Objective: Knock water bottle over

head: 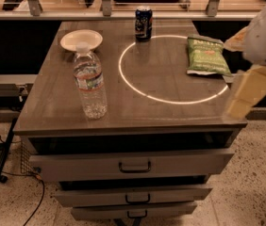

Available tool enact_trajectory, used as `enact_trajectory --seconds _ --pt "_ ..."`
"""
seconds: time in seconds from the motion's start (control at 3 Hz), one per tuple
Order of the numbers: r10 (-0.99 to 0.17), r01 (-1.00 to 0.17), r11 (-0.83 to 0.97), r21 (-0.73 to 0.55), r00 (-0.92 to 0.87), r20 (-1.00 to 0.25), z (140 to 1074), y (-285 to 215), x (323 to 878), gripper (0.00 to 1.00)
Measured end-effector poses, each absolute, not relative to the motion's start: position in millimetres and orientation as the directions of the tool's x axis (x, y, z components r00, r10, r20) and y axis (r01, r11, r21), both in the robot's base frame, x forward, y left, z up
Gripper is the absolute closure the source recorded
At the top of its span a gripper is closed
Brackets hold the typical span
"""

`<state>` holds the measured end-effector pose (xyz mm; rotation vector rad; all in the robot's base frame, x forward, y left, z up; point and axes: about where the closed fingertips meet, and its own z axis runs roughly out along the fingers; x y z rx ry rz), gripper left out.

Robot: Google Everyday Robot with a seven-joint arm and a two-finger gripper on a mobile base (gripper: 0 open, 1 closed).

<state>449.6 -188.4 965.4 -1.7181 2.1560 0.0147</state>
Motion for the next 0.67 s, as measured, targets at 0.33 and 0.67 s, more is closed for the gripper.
enact_trajectory --seconds 0.33,0.67 --pt "-0.902 -0.952 0.221 -0.213 -0.117 -0.415 955.4 -147.5 466.9 0.0" --pt "-0.804 -0.965 0.193 -0.176 -0.053 -0.593 942.5 -81.4 485.0 0.0"
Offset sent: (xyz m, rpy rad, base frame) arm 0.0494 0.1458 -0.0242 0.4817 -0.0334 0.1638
